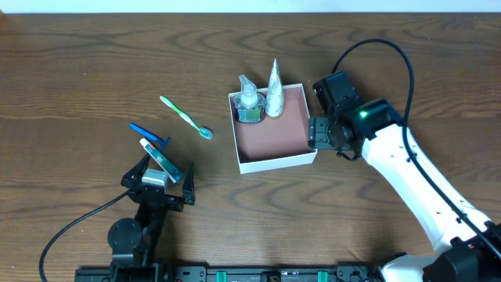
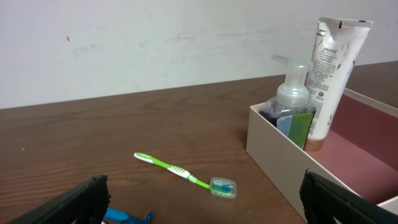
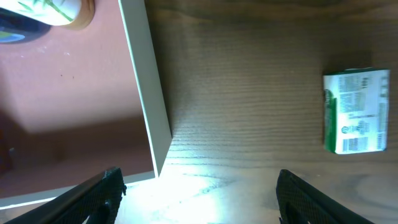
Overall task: Pack container
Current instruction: 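Open the right gripper and withdraw it from the box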
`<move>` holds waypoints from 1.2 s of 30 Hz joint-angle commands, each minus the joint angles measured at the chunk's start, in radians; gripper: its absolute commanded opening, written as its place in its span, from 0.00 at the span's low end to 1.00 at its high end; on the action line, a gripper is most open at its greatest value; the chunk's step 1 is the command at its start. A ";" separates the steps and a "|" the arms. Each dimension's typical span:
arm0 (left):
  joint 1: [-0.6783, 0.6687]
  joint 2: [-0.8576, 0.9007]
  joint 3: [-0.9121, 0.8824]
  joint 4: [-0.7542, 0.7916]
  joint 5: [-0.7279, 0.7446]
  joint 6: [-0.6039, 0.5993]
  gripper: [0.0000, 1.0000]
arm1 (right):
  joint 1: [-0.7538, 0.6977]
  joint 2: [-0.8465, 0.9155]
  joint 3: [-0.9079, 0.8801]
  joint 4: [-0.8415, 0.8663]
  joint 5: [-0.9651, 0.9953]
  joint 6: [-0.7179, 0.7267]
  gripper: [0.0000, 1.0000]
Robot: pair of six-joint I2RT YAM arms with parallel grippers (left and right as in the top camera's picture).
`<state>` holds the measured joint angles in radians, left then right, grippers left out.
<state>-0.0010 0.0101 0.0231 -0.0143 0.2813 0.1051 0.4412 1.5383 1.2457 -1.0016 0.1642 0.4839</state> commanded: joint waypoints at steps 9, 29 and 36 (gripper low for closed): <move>0.003 -0.005 -0.019 -0.033 0.003 -0.001 0.98 | 0.024 -0.002 -0.110 0.116 -0.049 -0.015 0.79; 0.003 -0.005 -0.019 -0.033 0.003 -0.001 0.98 | 0.032 -0.002 -0.194 0.163 -0.068 -0.016 0.75; 0.003 -0.005 -0.019 -0.033 0.003 -0.001 0.98 | 0.059 -0.002 -0.194 0.133 -0.068 0.010 0.75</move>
<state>-0.0010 0.0105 0.0231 -0.0143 0.2813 0.1051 0.4835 1.5379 1.0584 -0.8482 0.1020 0.4843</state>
